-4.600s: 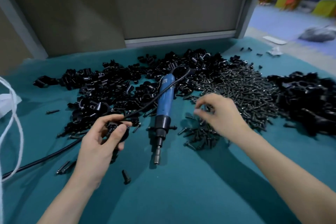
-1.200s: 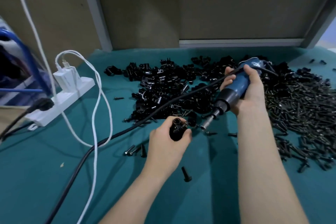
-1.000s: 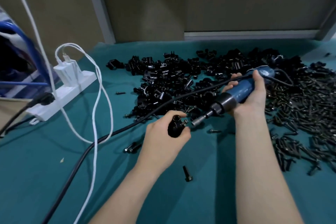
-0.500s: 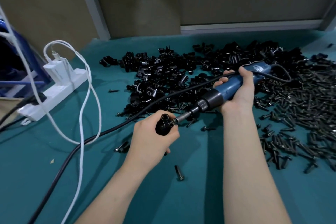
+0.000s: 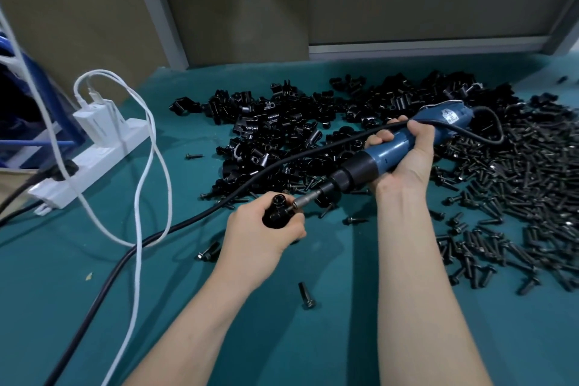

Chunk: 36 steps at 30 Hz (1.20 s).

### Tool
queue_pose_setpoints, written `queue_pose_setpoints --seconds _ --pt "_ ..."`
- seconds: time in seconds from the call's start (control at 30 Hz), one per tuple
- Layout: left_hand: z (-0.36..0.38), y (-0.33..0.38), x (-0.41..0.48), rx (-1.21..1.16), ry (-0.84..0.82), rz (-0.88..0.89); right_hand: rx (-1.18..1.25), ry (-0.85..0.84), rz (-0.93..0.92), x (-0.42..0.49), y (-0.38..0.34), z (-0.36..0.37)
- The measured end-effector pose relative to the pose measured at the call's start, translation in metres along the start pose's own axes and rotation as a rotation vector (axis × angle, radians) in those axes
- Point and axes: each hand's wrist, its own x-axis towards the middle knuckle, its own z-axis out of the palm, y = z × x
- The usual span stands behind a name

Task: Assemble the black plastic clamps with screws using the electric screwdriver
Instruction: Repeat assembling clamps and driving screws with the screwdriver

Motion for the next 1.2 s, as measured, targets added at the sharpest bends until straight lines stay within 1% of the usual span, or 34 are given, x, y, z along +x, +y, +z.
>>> queue_pose_setpoints --seconds 0.2,0.47,0.87,1.2 --pt "-0.0008 -0.0052 0.0040 -0.038 -0.014 0.000 0.032 -0.104 0.005 0.0004 0.0024 0.0009" --pt "0.0025 -0.0017 0.0027 -0.019 0.027 0.010 0.015 -0.162 -0.002 -0.0002 0.0031 -0.0009" --pt "0.0015 -0.0039 0.0015 0.053 0.019 0.048 0.021 -0.125 0.005 -0.0023 0.0032 -0.0020" --pt "0.0022 -0.0029 0.0001 0.086 0.024 0.066 0.001 -0.137 0.011 -0.0034 0.0031 -0.0014"
